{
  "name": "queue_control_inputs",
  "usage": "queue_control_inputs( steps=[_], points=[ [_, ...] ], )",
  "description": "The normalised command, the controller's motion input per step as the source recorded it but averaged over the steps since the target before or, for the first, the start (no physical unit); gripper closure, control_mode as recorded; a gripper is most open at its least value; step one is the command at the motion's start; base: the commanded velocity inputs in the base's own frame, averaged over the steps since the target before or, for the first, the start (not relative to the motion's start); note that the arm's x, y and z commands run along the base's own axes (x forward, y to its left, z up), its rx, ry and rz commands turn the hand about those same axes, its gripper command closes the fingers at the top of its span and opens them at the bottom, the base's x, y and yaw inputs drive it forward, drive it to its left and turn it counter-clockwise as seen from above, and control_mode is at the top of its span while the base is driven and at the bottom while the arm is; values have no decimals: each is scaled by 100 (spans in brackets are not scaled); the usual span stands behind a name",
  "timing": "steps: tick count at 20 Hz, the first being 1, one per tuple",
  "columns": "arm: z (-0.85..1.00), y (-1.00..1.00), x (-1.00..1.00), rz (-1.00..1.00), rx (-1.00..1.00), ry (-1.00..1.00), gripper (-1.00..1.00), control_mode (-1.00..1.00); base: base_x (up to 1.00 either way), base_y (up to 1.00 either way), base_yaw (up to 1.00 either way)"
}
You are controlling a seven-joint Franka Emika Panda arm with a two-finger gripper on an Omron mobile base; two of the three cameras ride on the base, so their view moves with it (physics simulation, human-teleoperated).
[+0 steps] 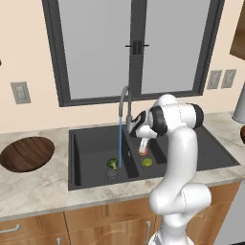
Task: Pick the broccolis from the sink and place them in one bowl. Place the peach in the other bowl. Then turn off the sink faucet.
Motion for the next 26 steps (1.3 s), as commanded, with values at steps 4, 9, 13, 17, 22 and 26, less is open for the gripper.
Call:
queue_control_inputs(
  steps=[4,9,13,17,22,26],
  points=[
    [-13,0,20,0,0,0,-100,-100,0,0,0],
    [-13,0,8,0,0,0,-100,-100,0,0,0],
    [-14,0,3,0,0,0,-100,-100,0,0,0],
    [-15,0,4,0,0,0,-100,-100,0,0,0],
    [-20,0,9,0,0,0,-100,-100,0,0,0],
    [-26,0,11,0,0,0,-100,-100,0,0,0]
  ],
)
